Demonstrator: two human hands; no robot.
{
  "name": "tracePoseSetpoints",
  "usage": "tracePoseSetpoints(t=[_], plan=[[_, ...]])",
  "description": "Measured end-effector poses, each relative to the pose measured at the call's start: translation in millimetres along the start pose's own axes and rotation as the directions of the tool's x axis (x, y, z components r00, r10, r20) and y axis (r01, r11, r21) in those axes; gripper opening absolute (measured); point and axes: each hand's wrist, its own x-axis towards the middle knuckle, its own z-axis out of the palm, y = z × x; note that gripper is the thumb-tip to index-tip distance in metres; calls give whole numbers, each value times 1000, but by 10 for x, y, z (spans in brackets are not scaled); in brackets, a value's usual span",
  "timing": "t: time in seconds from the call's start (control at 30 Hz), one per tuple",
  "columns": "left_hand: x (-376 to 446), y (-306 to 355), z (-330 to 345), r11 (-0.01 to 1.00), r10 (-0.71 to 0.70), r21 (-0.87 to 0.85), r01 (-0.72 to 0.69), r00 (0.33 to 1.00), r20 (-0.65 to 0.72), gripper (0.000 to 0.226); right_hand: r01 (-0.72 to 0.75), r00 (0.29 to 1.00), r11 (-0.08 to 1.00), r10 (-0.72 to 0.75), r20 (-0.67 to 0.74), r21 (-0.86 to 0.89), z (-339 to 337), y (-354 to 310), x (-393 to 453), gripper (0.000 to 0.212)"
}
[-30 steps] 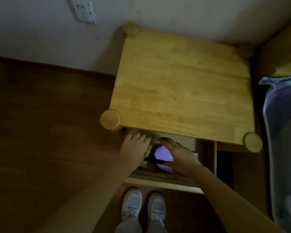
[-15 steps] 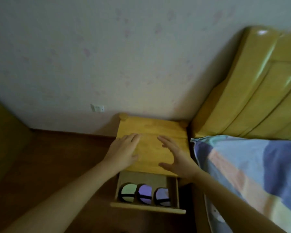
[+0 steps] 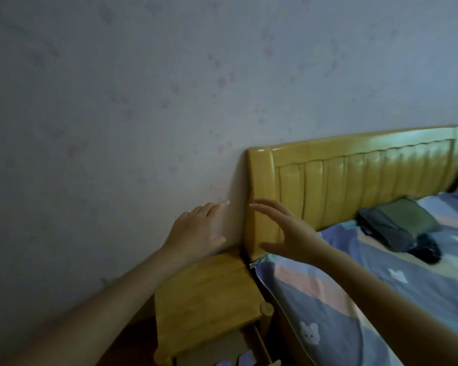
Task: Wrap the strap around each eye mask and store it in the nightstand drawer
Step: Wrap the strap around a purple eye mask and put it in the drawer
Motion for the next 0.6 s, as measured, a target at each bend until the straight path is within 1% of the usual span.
tracePoseSetpoints(t=[0.1,0.17,0.3,0.37,0.43,0.5,0.6], plan=[[-31,183,-248,991,126,-37,-126,992,-19,77,-92,992,995,87,-88,-45,-253,-334,-337,79],[-78,372,-379,977,200,-72,-202,979,-33,77,-171,980,982,161,-117,-81,-404,-553,-626,78],[-248,934,-567,917,384,-95,-387,922,-48,77,-340,937,921,315,-150,-191,-745,-992,-1341,82],[-347,1261,-608,866,484,-103,-489,872,-69,77,-416,905,884,380,-193,-211,-947,-1245,-1762,81],[-476,1643,-678,810,568,-130,-571,820,-62,78,-490,865,844,438,-245,-217,-1160,-1514,-2217,78],[-637,2058,-777,733,657,-172,-658,751,-69,80,-569,815,784,499,-295,-246,-1369,-1786,-2691,78],[-940,2721,-968,640,743,-146,-754,656,-130,81,-671,733,695,571,-369,-259,-1662,-2222,-3420,78]])
